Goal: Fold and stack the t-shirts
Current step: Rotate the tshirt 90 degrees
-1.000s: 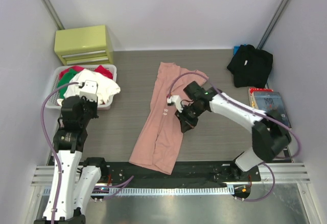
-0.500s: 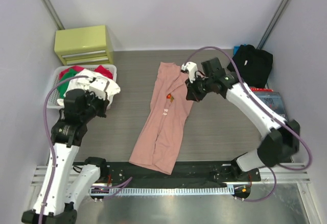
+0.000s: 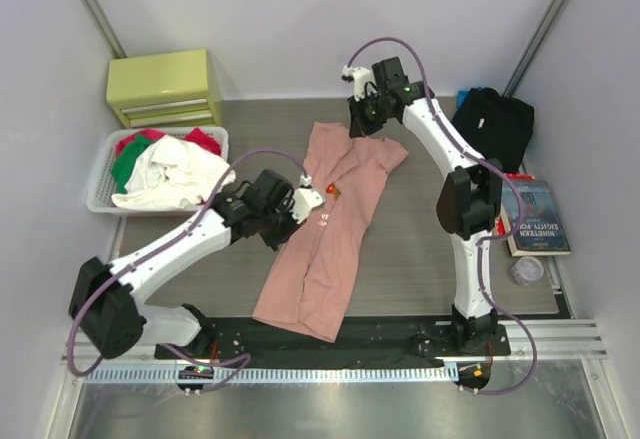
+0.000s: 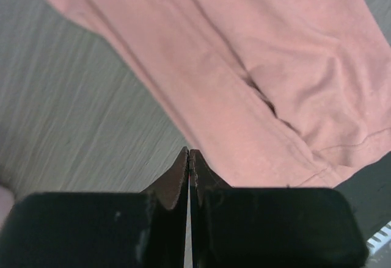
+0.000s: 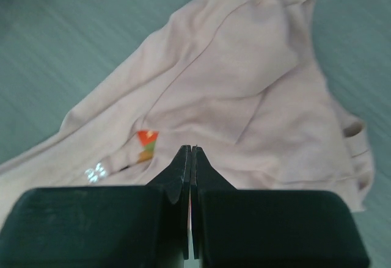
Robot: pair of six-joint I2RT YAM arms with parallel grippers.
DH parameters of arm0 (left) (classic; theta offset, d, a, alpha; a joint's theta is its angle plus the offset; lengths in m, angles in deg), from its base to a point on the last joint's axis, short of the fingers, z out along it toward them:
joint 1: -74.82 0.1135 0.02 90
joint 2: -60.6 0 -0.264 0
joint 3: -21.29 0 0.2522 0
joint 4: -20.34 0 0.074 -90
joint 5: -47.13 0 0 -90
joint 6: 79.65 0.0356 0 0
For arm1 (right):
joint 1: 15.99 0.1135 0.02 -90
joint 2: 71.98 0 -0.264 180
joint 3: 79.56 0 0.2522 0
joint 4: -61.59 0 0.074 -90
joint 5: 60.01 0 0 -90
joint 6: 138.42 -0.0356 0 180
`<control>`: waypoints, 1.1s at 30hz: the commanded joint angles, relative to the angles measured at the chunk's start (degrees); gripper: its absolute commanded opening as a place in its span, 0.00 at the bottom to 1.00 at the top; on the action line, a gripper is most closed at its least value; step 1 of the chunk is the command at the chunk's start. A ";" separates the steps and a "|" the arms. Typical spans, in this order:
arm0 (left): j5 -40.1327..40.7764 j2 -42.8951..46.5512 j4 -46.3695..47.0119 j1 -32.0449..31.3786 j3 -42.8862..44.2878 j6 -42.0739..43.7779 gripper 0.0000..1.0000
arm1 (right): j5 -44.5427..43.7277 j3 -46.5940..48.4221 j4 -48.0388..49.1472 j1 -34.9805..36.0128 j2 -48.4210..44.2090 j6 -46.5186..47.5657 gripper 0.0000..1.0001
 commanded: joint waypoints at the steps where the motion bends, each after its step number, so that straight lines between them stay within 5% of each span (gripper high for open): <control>1: -5.14 -7.35 4.07 -2.46 5.16 -1.22 0.00 | -1.47 8.61 -3.67 -1.04 6.40 -1.55 0.01; 8: -4.87 -15.27 8.73 -9.14 5.43 -0.87 0.00 | -1.30 10.01 -3.05 -2.45 13.26 -3.40 0.01; 27: -11.91 -33.39 12.34 -10.29 9.74 -3.16 0.00 | 1.42 8.70 -1.46 -3.51 18.36 -4.54 0.01; 33: -12.52 -32.87 13.65 -10.29 8.51 -4.03 0.00 | 2.22 6.07 -2.96 -3.68 18.72 -3.40 0.01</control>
